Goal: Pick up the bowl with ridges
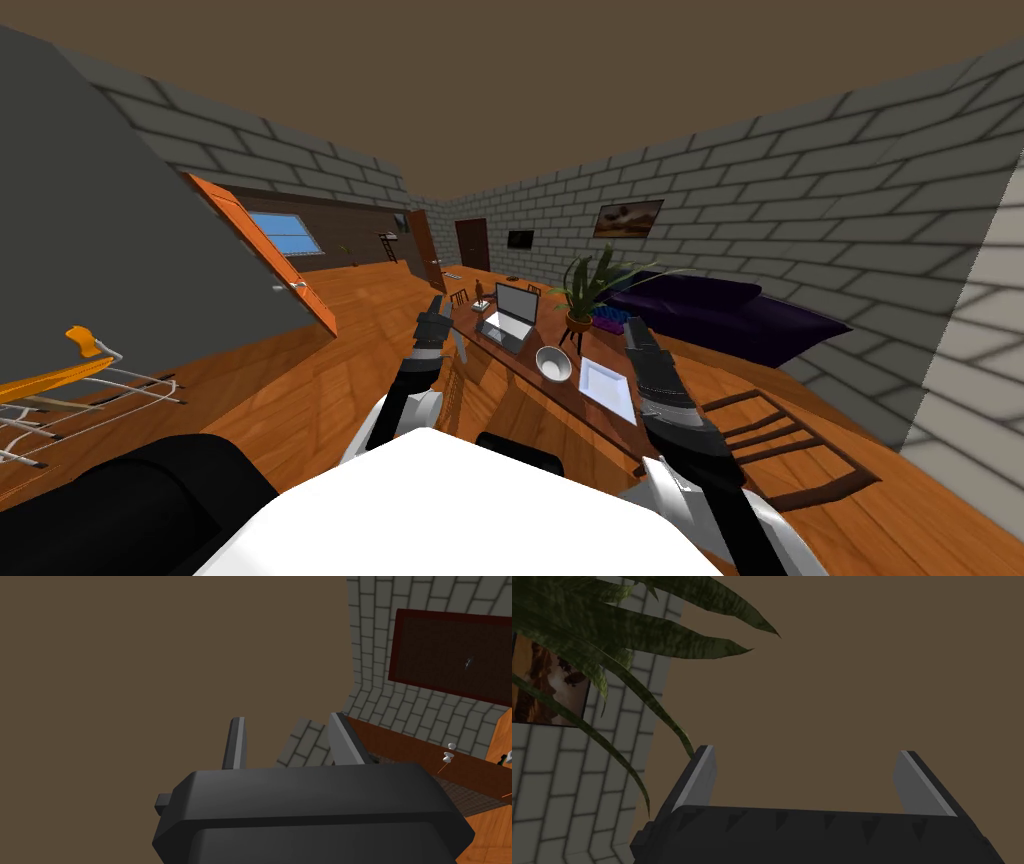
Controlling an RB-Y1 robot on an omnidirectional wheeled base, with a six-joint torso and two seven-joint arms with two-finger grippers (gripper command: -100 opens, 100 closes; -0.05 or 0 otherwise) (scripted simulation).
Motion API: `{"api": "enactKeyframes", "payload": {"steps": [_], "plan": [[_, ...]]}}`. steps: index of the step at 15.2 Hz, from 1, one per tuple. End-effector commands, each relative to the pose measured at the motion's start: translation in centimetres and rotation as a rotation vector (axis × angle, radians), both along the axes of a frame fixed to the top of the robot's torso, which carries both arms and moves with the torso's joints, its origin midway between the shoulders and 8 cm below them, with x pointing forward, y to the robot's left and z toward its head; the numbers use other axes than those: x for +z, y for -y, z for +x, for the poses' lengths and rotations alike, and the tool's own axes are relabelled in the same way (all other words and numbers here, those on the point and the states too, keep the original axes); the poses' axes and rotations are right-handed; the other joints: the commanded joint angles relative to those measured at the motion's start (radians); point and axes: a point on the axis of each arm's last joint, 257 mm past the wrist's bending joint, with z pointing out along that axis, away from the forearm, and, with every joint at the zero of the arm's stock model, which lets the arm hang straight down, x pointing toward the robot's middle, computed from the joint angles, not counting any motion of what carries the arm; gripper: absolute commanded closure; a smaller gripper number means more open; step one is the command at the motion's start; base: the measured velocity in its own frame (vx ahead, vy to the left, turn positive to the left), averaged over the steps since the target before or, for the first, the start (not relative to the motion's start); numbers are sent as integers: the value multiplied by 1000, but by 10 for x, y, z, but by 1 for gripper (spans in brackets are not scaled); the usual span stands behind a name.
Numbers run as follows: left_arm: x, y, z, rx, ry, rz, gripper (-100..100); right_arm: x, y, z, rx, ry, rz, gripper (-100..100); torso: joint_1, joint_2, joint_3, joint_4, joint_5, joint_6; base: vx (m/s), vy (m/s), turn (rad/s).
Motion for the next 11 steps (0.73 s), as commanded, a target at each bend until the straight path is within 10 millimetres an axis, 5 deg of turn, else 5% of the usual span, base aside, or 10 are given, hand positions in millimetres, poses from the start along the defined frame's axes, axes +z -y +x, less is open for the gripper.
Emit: {"api": "enactKeyframes", "payload": {"steps": [1, 11], "plan": [[0, 0, 0, 0, 0, 0, 0, -19, -4, 6, -4, -39, -60, -100, 0, 0, 0, 0, 0, 0, 41, 74, 71], [0, 0, 0, 0, 0, 0, 0, -118, -16, 22, -14, -242, -407, -100, 0, 0, 0, 0, 0, 0, 35, 77, 69]]}}
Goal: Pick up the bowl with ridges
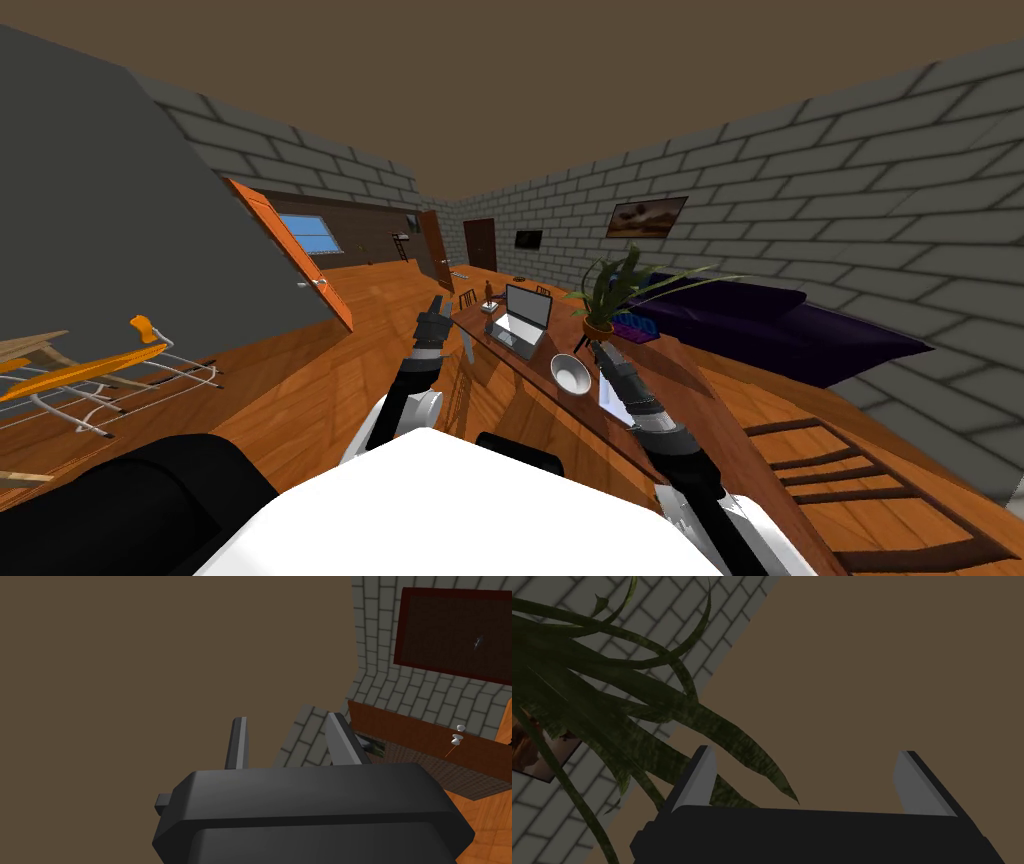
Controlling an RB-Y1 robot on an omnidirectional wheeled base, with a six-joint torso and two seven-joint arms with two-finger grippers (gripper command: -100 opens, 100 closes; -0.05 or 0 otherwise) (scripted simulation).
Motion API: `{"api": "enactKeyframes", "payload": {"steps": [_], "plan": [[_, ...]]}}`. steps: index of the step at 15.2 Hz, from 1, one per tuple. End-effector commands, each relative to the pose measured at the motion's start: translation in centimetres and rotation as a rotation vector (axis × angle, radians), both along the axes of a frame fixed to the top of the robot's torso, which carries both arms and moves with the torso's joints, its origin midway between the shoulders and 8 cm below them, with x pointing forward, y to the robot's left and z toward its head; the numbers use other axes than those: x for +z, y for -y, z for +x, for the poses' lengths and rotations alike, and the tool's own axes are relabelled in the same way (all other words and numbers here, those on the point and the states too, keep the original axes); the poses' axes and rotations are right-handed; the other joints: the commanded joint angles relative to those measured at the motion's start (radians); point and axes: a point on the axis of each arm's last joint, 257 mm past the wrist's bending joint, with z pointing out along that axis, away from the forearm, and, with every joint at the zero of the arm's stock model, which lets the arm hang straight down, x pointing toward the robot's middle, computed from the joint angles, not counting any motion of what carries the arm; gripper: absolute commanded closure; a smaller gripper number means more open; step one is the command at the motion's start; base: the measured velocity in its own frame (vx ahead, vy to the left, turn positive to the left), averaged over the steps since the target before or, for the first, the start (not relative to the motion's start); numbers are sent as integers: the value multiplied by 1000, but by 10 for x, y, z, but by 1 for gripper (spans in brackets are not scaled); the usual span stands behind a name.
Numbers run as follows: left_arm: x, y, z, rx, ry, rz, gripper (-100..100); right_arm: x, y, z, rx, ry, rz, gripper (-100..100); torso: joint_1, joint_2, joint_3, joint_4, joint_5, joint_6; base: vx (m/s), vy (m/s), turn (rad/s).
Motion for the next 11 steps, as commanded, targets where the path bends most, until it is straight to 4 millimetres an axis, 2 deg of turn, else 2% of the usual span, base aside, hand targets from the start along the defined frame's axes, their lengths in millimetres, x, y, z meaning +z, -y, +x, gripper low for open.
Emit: {"api": "enactKeyframes", "payload": {"steps": [1, 2, 3, 4, 5, 6, 7, 8, 9, 11], "plan": [[0, 0, 0, 0, 0, 0, 0, -33, 2, 1, -2, -61, -103, -100, 0, 0, 0, 0, 0, 0, 46, 85, 93], [0, 0, 0, 0, 0, 0, 0, -33, 2, 1, -1, -61, -113, -100, 0, 0, 0, 0, 0, 0, 45, 87, 81], [0, 0, 0, 0, 0, 0, 0, -57, 4, 0, -1, -104, -182, -100, 1, 0, 0, 0, 0, 0, 47, 89, 112], [0, 0, 0, 0, 0, 0, 0, -58, 4, 0, 2, -104, -197, -100, 1, 0, 0, 0, 0, 0, 37, 83, 71], [0, 0, 0, 0, 0, 0, 0, -82, 8, -2, 4, -148, -264, -100, 1, 0, 0, 0, 0, 0, 41, 96, 74], [0, 0, 0, 0, 0, 0, 0, -83, 8, -3, 6, -146, -284, -100, 1, 0, 0, 0, 0, 0, 48, 89, 70], [0, 0, 0, 0, 0, 0, 0, -107, 13, -6, 9, -190, -351, -100, 1, 0, 0, 0, 0, 0, 61, 97, 99], [0, 0, 0, 0, 0, 0, 0, -109, 13, -7, 12, -188, -374, -100, 2, -1, -1, 0, 0, 0, 59, 95, 79], [0, 0, 0, 0, 0, 0, 0, -133, 20, -12, 17, -232, -440, -100, 2, -1, -1, 0, 0, 0, 47, 91, 106], [0, 0, 0, 0, 0, 0, 0, -135, 20, -12, 20, -230, -465, -100, 1, 0, 0, 0, 0, 0, 36, 70, 45]]}}
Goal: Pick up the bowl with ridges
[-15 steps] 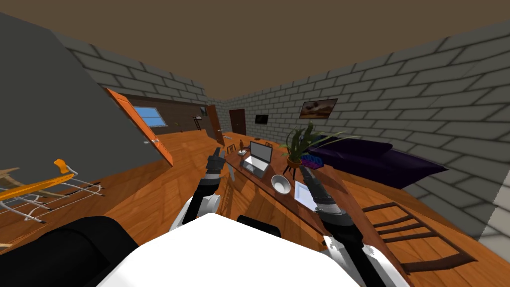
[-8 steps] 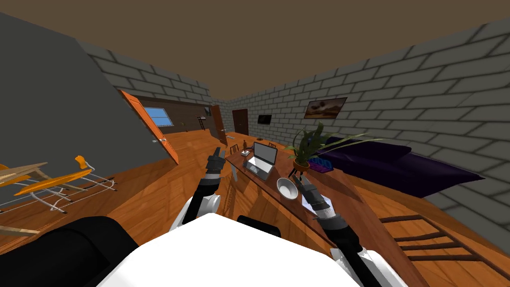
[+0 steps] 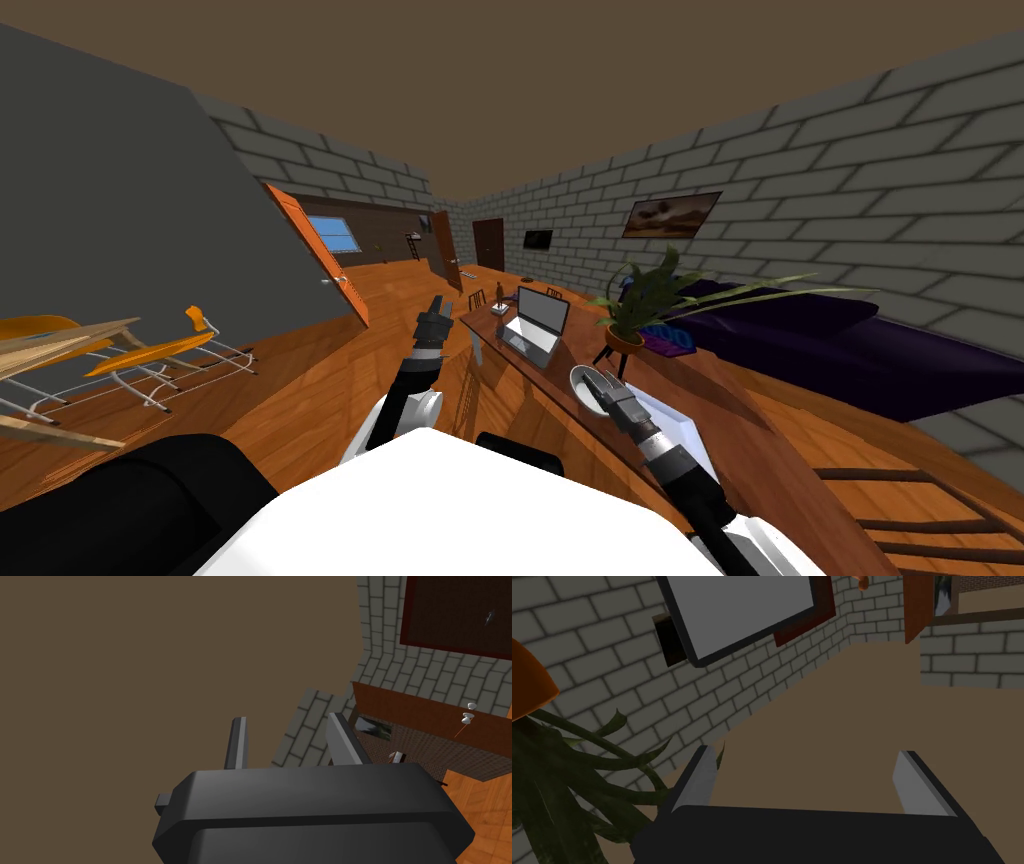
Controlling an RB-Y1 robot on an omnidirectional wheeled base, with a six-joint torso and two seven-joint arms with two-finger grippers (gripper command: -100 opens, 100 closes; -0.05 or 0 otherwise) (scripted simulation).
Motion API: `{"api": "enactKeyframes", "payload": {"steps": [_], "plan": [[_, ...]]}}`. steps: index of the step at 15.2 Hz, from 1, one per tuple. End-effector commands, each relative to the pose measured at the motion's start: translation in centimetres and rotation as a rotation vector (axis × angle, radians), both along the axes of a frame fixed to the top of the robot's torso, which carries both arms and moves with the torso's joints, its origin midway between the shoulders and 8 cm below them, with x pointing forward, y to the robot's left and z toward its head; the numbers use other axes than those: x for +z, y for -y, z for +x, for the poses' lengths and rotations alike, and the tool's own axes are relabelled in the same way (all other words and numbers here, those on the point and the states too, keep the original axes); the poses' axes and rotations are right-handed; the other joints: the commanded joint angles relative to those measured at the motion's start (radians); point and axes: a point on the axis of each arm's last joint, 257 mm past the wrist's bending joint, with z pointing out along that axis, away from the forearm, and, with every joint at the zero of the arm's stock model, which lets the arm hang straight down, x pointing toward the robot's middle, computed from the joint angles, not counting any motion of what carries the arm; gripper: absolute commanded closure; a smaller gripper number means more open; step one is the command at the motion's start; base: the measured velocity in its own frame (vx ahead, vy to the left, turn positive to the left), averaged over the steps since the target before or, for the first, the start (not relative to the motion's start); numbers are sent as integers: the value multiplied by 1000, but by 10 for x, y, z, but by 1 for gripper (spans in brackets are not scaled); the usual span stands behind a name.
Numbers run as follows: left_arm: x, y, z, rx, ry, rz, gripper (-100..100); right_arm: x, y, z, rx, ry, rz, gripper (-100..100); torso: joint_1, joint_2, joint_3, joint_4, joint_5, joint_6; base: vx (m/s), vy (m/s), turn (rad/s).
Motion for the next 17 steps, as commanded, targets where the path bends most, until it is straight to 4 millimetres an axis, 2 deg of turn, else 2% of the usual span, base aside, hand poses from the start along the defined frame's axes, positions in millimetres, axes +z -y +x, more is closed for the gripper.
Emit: {"api": "enactKeyframes", "payload": {"steps": [1, 2, 3, 4, 5, 6, 7, 9, 10, 11, 12, 13, 14, 15, 16, 17], "plan": [[0, 0, 0, 0, 0, 0, 0, -28, 9, -7, 11, -50, -105, -100, 0, 0, 0, 0, 0, 0, 37, 72, 72], [0, 0, 0, 0, 0, 0, 0, -29, 9, -8, 14, -48, -116, -100, 0, 0, 0, 0, 0, 0, 42, 77, 81], [0, 0, 0, 0, 0, 0, 0, -52, 19, -15, 20, -90, -188, -100, 0, 0, 0, 0, 0, 0, 46, 87, 107], [0, 0, 0, 0, 0, 0, 0, -54, 20, -16, 28, -90, -210, -100, 1, 0, 0, 0, 0, 0, 48, 83, 87], [0, 0, 0, 0, 0, 0, 0, -76, 31, -25, 35, -132, -278, -100, 1, 0, 0, 0, 0, 0, 60, 97, 112], [0, 0, 0, 0, 0, 0, 0, -77, 32, -26, 44, -130, -304, -100, 1, -1, 0, 0, 0, 0, 64, 98, 75], [0, 0, 0, 0, 0, 0, 0, -96, 43, -35, 56, -167, -371, -100, 2, -1, -1, 0, 0, 0, 62, 101, 91], [0, 0, 0, 0, 0, 0, 0, -100, 46, -37, 63, -169, -398, -100, 2, -1, -1, 0, 0, 0, 44, 84, 46], [0, 0, 0, 0, 0, 0, 0, -121, 61, -49, 82, -209, -484, -100, 1, 0, 0, 0, 0, 0, 32, 66, 65], [0, 0, 0, 0, 0, 0, 0, -121, 61, -49, 85, -208, -492, -100, 0, 0, 0, 0, 0, 0, 38, 67, 64], [0, 0, 0, 0, 0, 0, 0, -140, 78, -61, 101, -247, -566, -100, 0, 0, 0, 0, 0, 0, 49, 82, 96], [0, 0, 0, 0, 0, 0, 0, -141, 78, -62, 109, -244, -585, -100, 0, 0, 0, 0, 0, 0, 51, 85, 93], [0, 0, 0, 0, 0, 0, 0, -157, 95, -75, 127, -283, -657, -100, 1, 0, 0, 0, 0, 0, 55, 97, 117], [0, 0, 0, 0, 0, 0, 0, -158, 96, -76, 136, -280, -677, -100, 1, 0, 0, 0, 0, 0, 58, 89, 81], [0, 0, 0, 0, 0, 0, 0, -173, 115, -89, 156, -317, -750, -100, 1, -1, 0, 0, 0, 0, 68, 95, 93], [0, 0, 0, 0, 0, 0, 0, -174, 115, -90, 164, -314, -767, -100, 2, -1, -1, 0, 0, 0, 63, 93, 65]]}}
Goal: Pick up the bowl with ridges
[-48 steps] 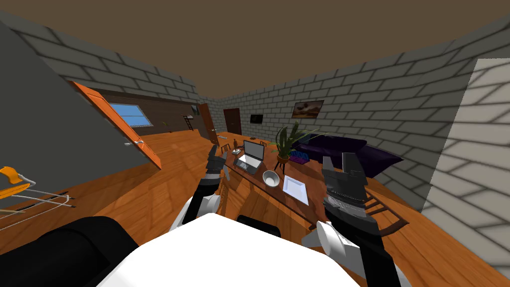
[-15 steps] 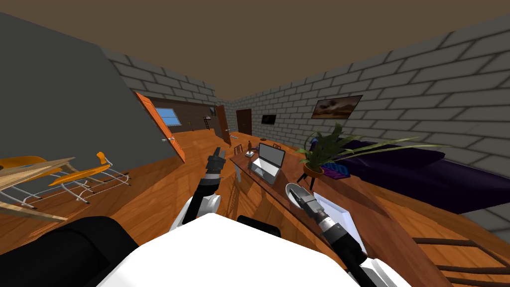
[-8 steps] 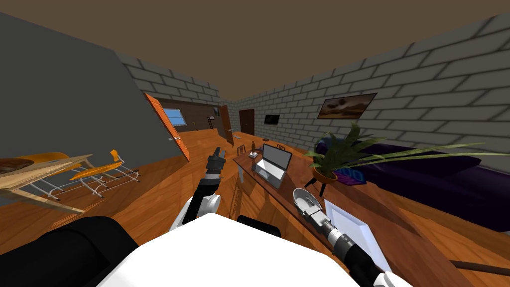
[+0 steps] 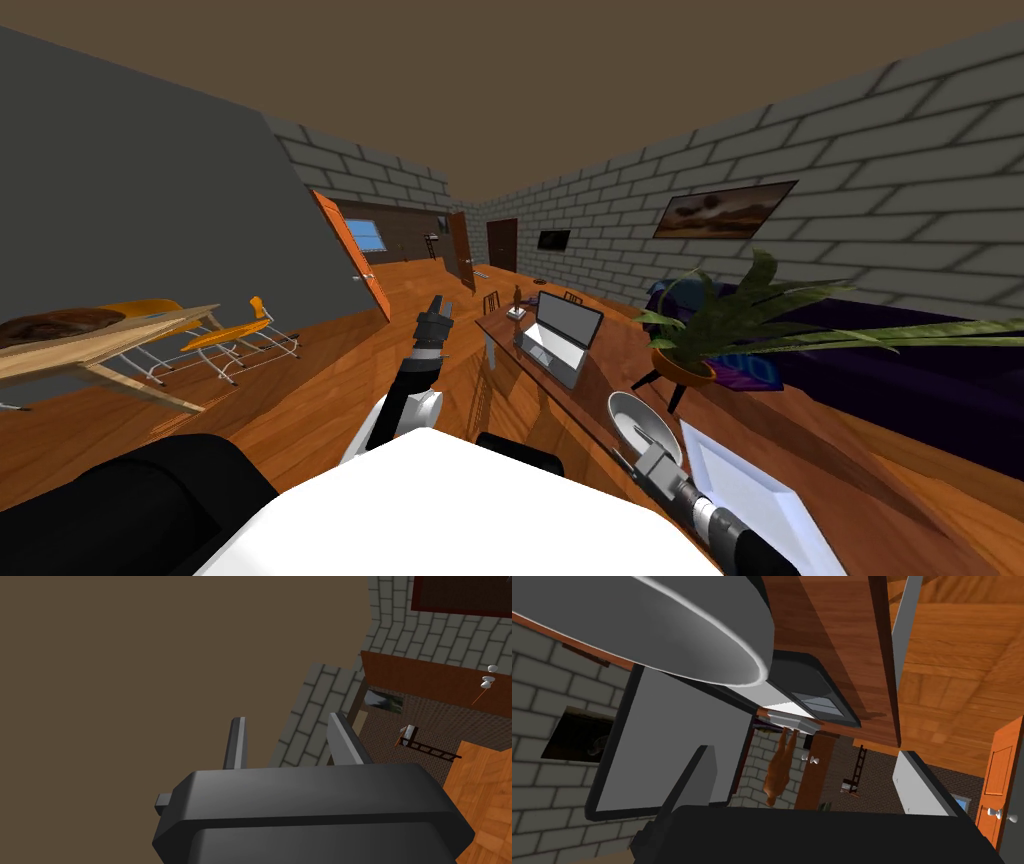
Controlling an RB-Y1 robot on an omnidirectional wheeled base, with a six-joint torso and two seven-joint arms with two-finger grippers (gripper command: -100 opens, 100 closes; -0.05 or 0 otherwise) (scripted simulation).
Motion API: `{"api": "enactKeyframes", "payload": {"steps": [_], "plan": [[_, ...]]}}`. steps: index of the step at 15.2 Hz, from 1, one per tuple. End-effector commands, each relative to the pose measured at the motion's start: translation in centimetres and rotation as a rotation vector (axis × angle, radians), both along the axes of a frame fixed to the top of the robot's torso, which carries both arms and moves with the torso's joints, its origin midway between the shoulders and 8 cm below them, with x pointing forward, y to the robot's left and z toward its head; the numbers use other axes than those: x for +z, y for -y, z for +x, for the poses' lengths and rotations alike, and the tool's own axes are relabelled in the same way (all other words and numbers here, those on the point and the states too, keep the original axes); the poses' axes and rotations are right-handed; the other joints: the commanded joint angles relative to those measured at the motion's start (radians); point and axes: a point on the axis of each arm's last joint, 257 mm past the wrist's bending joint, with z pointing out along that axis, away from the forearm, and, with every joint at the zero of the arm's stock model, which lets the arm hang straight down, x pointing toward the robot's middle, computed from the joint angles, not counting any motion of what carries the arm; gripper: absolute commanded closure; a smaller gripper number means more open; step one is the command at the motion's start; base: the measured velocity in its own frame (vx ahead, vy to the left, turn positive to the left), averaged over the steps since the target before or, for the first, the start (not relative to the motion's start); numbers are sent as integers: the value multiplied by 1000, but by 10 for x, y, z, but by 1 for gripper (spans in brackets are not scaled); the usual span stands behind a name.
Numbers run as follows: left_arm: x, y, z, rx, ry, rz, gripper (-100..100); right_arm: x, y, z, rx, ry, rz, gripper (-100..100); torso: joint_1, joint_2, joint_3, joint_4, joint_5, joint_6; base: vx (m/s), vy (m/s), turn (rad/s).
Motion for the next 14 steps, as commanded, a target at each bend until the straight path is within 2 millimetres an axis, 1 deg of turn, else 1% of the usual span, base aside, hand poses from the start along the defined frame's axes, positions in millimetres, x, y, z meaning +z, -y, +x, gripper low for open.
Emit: {"api": "enactKeyframes", "payload": {"steps": [1, 2, 3, 5, 6, 7, 8, 9, 10, 11, 12, 13, 14], "plan": [[0, 0, 0, 0, 0, 0, 0, -19, 28, -18, 36, -51, -112, -100, 0, 0, 0, 0, 0, 0, 65, 91, 83], [0, 0, 0, 0, 0, 0, 0, -20, 29, -19, 47, -51, -128, -100, 0, 0, 0, 0, 0, 0, 58, 80, 86], [0, 0, 0, 0, 0, 0, 0, -31, 48, -33, 68, -88, -196, -100, -1, 0, 0, 0, 0, 0, 42, 91, 109], [0, 0, 0, 0, 0, 0, 0, -32, 49, -33, 79, -88, -211, -100, 0, 1, 1, 0, 0, 0, 41, 70, 38], [0, 0, 0, 0, 0, 0, 0, -41, 70, -48, 110, -123, -288, -100, -2, 1, 1, 0, 0, 0, 42, 54, 63], [0, 0, 0, 0, 0, 0, 0, -41, 70, -48, 112, -123, -291, -100, -2, 2, 1, 0, 0, 0, 38, 58, 65], [0, 0, 0, 0, 0, 0, 0, -49, 90, -61, 141, -157, -360, -100, -2, 2, 1, 0, -1, 0, 52, 71, 97], [0, 0, 0, 0, 0, 0, 0, -49, 90, -62, 146, -157, -367, -100, -2, 1, 1, 0, 0, 0, 57, 77, 72], [0, 0, 0, 0, 0, 0, 0, -55, 110, -75, 174, -191, -431, -100, -1, 1, 1, 0, 0, 0, 54, 82, 86], [0, 0, 0, 0, 0, 0, 0, -55, 110, -75, 181, -190, -439, -100, -1, 1, 1, 0, 0, 0, 51, 73, 56], [0, 0, 0, 0, 0, 0, 0, -59, 129, -88, 210, -222, -500, -100, -1, 1, 1, 0, 0, 0, 54, 69, 88], [0, 0, 0, 0, 0, 0, 0, -59, 130, -88, 215, -222, -507, -100, -1, 1, 0, 0, 0, 0, 50, 67, 60], [0, 0, 0, 0, 0, 0, 0, -62, 148, -101, 249, -252, -569, -100, -1, 1, 1, 0, 0, 0, 54, 72, 53]]}}
